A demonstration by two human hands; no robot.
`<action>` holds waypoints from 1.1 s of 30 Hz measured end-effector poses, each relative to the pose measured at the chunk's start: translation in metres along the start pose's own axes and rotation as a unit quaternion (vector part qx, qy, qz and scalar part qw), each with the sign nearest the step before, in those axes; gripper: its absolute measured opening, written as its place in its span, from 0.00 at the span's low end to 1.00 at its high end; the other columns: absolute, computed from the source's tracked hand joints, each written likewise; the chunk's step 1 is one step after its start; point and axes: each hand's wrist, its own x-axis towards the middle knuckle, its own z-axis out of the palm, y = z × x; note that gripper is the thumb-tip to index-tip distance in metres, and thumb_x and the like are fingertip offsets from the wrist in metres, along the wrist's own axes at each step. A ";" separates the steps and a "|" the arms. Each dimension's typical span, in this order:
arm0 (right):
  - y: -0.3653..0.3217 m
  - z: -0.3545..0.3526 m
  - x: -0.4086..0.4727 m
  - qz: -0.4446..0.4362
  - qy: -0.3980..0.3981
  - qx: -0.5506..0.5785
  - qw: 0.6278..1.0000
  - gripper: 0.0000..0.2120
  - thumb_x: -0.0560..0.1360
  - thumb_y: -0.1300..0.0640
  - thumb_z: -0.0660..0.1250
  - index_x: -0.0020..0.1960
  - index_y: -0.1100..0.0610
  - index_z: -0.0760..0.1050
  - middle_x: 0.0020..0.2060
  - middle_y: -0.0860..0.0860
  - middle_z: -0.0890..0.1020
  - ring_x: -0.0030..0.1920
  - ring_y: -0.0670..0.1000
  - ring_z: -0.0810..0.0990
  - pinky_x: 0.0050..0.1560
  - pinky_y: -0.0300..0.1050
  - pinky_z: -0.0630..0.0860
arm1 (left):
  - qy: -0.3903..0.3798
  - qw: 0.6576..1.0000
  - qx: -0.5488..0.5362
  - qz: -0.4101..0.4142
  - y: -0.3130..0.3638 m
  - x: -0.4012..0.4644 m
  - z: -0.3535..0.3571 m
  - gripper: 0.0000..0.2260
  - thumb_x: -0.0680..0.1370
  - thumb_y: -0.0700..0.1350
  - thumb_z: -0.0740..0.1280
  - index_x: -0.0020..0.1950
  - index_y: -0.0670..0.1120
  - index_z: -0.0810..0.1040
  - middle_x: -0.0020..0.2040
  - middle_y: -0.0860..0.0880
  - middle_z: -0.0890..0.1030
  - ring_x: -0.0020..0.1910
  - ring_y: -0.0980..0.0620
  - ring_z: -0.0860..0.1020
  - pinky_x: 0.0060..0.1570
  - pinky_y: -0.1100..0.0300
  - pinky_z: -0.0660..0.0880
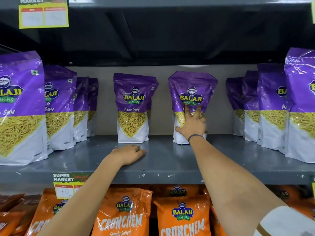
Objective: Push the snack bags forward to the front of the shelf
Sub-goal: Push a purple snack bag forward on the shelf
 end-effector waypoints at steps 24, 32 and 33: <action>0.012 -0.053 -0.059 0.003 0.013 0.030 0.999 0.51 0.67 0.37 0.72 0.78 0.41 0.43 0.77 0.59 0.49 0.67 0.68 0.63 0.49 0.64 0.79 | 0.005 1.000 -0.022 -0.010 -0.005 0.002 0.002 0.27 0.79 0.60 0.48 0.74 0.50 0.65 0.78 0.46 0.63 0.75 0.44 0.63 0.73 0.43 0.59; 0.016 -0.071 -0.080 0.003 0.022 0.028 0.999 0.51 0.67 0.37 0.71 0.78 0.41 0.42 0.78 0.58 0.47 0.65 0.66 0.64 0.49 0.62 0.79 | 0.004 1.000 -0.019 -0.017 -0.006 0.002 0.003 0.27 0.79 0.61 0.47 0.75 0.51 0.64 0.78 0.47 0.63 0.75 0.43 0.64 0.73 0.43 0.60; 0.016 -0.074 -0.082 0.003 0.024 0.026 0.999 0.51 0.67 0.37 0.71 0.78 0.41 0.41 0.78 0.58 0.47 0.65 0.66 0.64 0.50 0.61 0.79 | 0.005 1.000 -0.019 -0.017 -0.006 0.002 0.002 0.27 0.79 0.61 0.47 0.75 0.51 0.64 0.78 0.47 0.63 0.75 0.43 0.64 0.73 0.44 0.60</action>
